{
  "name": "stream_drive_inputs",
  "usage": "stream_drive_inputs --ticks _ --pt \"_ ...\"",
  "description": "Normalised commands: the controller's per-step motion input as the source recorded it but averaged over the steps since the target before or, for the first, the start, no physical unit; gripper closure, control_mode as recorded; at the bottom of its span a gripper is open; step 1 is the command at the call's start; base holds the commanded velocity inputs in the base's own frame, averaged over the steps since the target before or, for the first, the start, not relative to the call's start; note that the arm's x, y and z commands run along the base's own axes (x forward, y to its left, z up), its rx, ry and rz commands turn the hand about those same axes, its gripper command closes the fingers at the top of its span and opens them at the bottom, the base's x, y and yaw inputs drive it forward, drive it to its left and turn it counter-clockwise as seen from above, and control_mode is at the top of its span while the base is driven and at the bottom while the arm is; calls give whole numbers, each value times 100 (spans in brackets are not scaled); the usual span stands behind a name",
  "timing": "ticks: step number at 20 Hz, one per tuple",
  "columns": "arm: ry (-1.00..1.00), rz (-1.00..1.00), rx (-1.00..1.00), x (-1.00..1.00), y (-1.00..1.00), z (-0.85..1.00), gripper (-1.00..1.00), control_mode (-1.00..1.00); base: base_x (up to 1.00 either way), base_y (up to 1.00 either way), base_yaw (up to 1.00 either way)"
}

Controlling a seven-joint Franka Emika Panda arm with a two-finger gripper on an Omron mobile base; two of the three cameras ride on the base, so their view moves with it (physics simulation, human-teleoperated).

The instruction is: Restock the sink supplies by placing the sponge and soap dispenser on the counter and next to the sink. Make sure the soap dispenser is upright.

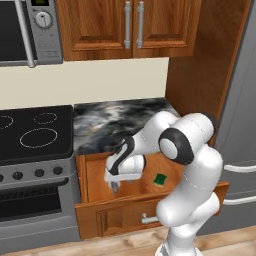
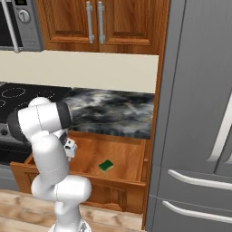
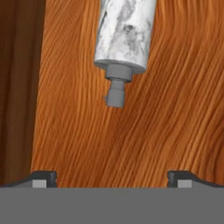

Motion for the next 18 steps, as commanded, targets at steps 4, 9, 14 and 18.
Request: stream_drive_inputs --ticks 4,9,14,18 --pt "0 -1 -7 15 12 -37 -100 -100 0 0 0" --pt "0 -6 -11 3 1 -46 -100 -100 0 0 0" --pt "0 -6 -5 24 14 -20 -100 -100 0 0 0" --pt "-1 -5 -2 35 33 -5 -100 -100 0 0 0"
